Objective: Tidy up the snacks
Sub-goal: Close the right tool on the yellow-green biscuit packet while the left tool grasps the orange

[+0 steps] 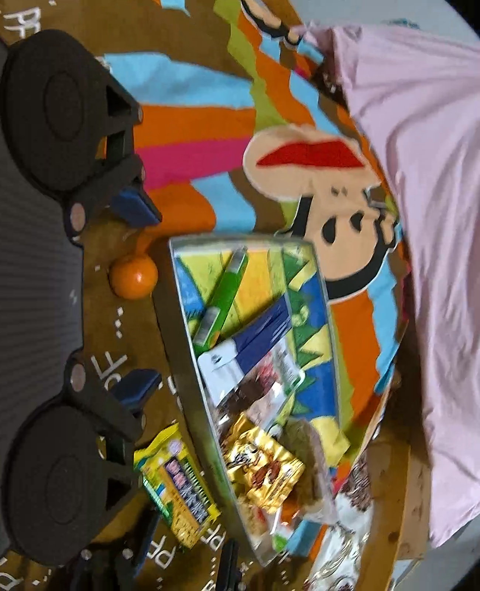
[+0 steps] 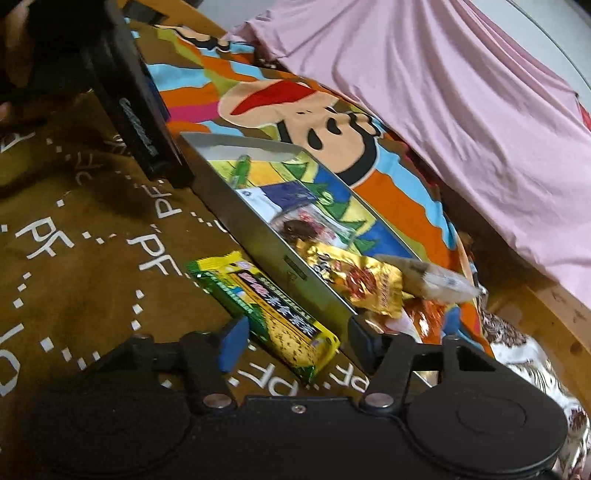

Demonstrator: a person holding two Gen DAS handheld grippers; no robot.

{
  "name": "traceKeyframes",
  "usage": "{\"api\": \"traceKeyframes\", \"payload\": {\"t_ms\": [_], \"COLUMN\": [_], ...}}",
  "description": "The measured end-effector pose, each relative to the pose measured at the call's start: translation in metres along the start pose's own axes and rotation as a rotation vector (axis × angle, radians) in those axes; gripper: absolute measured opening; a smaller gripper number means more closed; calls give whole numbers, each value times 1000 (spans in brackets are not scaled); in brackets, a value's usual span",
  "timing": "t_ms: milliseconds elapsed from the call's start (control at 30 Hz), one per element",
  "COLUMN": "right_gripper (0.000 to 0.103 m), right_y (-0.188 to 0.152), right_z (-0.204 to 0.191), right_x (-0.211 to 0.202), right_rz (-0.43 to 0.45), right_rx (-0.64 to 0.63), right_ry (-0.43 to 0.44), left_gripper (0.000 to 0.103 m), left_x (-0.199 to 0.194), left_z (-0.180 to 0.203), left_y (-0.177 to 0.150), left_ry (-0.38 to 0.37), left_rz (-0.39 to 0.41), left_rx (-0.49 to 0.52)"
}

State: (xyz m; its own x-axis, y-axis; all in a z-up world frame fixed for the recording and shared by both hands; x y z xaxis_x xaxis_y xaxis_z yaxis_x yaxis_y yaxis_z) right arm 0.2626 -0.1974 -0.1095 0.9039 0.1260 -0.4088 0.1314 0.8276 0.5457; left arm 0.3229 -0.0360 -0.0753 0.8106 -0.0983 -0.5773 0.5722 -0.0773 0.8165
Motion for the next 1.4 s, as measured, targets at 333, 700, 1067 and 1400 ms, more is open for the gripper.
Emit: {"api": "traceKeyframes", "payload": {"t_ms": [333,700,1067,1400], "right_gripper": [47,55,34,19], "right_y": [13,14,13,11], "right_z": [-16,-21,-24,-3], "right_x": [7,9,5,1], "right_rz": [-20,-19,23,72], "right_rx": [-181,-311,-372,-221], "right_ry": [9,4,5,3], "left_gripper": [55,34,34,34], "left_x": [32,29,18,14], "left_z": [-20,-13,22,15], "left_y": [0,0,-5,-8], "left_ry": [16,-57,-220,-239], "left_rz": [-134,-158,-179,-164], "left_rx": [-160,-194,-179,-247]}}
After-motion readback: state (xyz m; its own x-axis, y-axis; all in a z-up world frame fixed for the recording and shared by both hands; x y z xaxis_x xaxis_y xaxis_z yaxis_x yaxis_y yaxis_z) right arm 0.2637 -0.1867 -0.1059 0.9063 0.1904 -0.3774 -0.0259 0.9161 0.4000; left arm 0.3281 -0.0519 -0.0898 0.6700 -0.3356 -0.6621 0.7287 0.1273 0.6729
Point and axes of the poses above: each gripper's, at about its wrist camera, not at the fingertips, and x roughly the way its jaws point, z to its right, y to its top, the point moved 1 cm from there along x, roughly the way its jaws point, and after that the axes turned 12 degrees about -x, right-handed, at the moved point
